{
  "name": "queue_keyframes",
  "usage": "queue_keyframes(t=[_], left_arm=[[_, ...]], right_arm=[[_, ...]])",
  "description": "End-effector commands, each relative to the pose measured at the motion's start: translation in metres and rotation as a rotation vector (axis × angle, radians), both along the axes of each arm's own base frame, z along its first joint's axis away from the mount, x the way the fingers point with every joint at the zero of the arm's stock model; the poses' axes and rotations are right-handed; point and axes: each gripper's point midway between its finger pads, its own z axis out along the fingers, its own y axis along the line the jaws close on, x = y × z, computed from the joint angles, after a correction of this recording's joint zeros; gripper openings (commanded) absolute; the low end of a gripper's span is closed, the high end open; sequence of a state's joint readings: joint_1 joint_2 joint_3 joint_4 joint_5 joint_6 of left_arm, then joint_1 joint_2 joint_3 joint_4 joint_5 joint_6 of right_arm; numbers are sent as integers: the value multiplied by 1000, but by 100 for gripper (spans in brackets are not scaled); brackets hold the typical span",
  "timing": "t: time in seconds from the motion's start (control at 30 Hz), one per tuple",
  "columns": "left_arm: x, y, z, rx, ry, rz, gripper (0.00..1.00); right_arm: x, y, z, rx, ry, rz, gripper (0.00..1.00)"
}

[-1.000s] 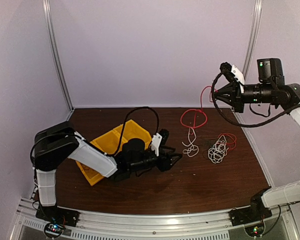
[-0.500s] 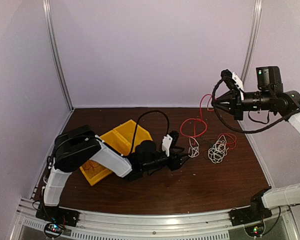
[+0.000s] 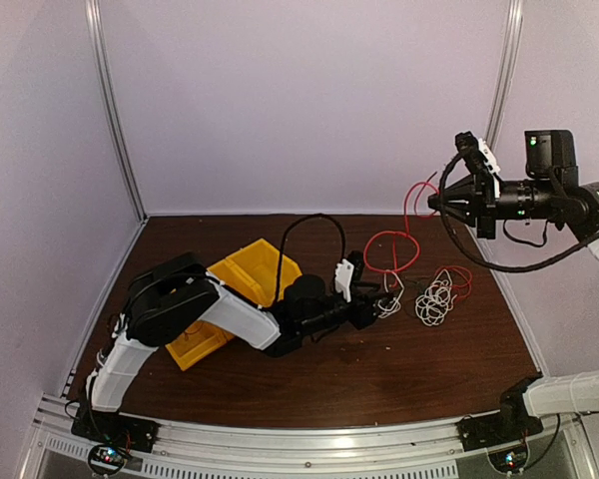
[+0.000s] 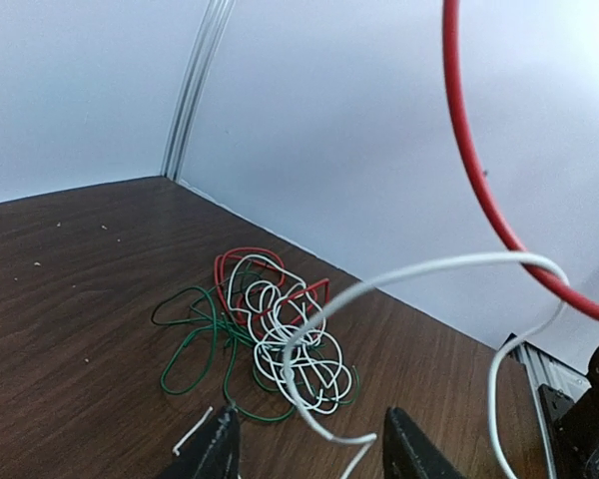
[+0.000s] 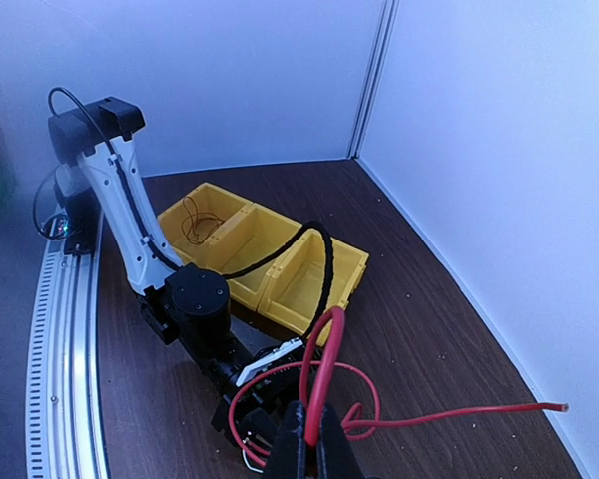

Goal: Untangle the cables
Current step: Untie one of the twisted cables from the twisted cables.

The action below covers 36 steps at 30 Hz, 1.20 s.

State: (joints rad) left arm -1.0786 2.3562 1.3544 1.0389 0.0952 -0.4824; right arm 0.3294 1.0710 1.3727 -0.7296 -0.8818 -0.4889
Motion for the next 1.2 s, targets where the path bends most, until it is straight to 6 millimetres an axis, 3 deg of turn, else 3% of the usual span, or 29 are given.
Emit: queue_keyframes(t=[0.0, 0.1, 0.23, 0.33, 0.5, 0.7, 0.83, 0.93, 1.03, 1.17], left_arm=[[-6, -8, 19, -130, -12, -87, 48], [-8, -11, 22, -153, -6, -114, 43], [5, -11, 19, -166, 51, -78, 14], [8, -7, 15, -173, 80, -63, 0], [8, 0, -10, -137, 139, -43, 0], [6, 4, -42, -104, 225, -33, 0], [4, 8, -55, -88, 266, -30, 0], [5, 10, -60, -64, 266, -18, 0], [4, 9, -56, -50, 242, -25, 0], [2, 12, -36, -20, 204, -23, 34]], right_arm=[[-9, -1, 14, 30, -23, 18, 1], [-10, -1, 13, 32, -19, 21, 1], [-11, -2, 11, 33, -15, 19, 1], [-8, -6, 17, 36, -33, -6, 0], [10, -19, 44, 19, -118, -120, 0], [23, -39, 119, 63, -277, -246, 0], [27, -43, 147, 95, -322, -266, 0], [31, -44, 152, 106, -321, -273, 0], [34, -38, 141, 103, -295, -241, 0], [38, -37, 111, 76, -258, -237, 0]])
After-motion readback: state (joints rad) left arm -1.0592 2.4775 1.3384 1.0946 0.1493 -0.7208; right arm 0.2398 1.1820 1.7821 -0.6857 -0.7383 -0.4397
